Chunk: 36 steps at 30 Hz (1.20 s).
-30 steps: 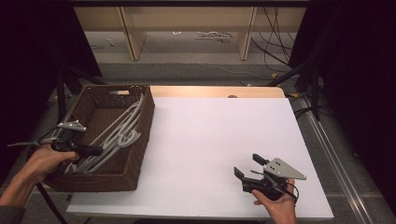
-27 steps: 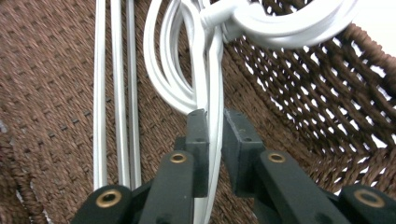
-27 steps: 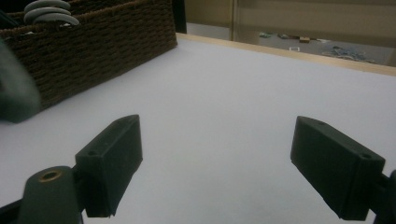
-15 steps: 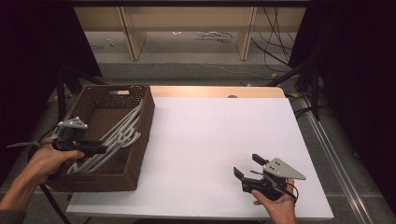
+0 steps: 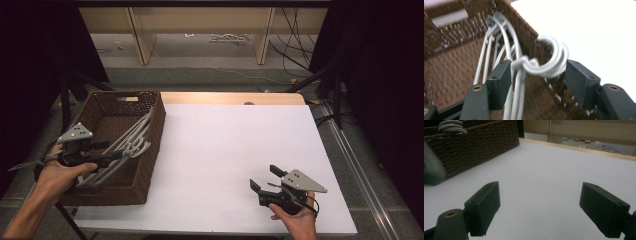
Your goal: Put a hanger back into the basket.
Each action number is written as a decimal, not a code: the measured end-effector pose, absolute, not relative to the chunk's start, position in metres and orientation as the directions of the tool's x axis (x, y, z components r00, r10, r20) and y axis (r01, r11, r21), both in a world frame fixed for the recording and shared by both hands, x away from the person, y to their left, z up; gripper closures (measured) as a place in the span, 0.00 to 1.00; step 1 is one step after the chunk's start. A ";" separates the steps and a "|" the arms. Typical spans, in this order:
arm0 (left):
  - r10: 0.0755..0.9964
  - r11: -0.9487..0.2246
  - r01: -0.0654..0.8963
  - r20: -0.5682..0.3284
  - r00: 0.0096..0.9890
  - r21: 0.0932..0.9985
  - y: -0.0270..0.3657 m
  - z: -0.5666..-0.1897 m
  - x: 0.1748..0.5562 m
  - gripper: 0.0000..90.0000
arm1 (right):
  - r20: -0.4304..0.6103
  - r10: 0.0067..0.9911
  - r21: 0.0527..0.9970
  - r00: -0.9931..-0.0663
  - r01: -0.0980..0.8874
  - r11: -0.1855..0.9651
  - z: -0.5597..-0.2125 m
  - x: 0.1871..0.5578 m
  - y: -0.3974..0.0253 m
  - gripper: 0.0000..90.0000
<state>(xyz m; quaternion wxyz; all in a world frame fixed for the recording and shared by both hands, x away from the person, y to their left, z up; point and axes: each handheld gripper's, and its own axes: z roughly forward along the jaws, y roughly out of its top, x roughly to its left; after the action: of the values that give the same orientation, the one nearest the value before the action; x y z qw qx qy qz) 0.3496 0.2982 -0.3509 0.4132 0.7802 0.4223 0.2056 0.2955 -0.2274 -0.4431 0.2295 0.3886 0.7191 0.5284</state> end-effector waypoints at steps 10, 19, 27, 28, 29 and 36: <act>0.813 -0.196 0.390 -0.073 0.578 0.900 0.266 -0.349 0.341 0.35 | 0.066 0.804 0.936 -0.591 0.315 0.155 -0.443 0.295 -0.227 0.20; 0.797 -0.163 0.346 -0.083 0.598 0.924 0.249 -0.347 0.339 0.30 | 0.067 0.805 0.937 -0.589 0.314 0.151 -0.443 0.295 -0.227 0.20; 0.785 -0.139 0.332 -0.100 0.611 0.933 0.232 -0.352 0.337 0.28 | 0.068 0.806 0.940 -0.588 0.308 0.146 -0.443 0.295 -0.227 0.20; 0.774 -0.136 0.330 -0.108 0.624 0.934 0.226 -0.352 0.335 0.27 | 0.067 0.805 0.937 -0.590 0.313 0.152 -0.443 0.295 -0.227 0.19; 0.771 -0.126 0.332 -0.118 0.626 0.935 0.222 -0.353 0.333 0.26 | 0.068 0.802 0.935 -0.594 0.318 0.156 -0.443 0.294 -0.227 0.19; 0.738 -0.115 0.293 -0.116 0.664 0.949 0.195 -0.356 0.322 0.22 | 0.054 0.793 0.946 -0.607 0.285 0.154 -0.441 0.294 -0.226 0.19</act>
<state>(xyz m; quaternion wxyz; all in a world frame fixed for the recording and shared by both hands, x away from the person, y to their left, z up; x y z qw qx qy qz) 0.3225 0.1953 -0.3560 0.5605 0.7198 0.3583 0.1985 0.2938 -0.2260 -0.4413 0.2382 0.3735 0.7215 0.5322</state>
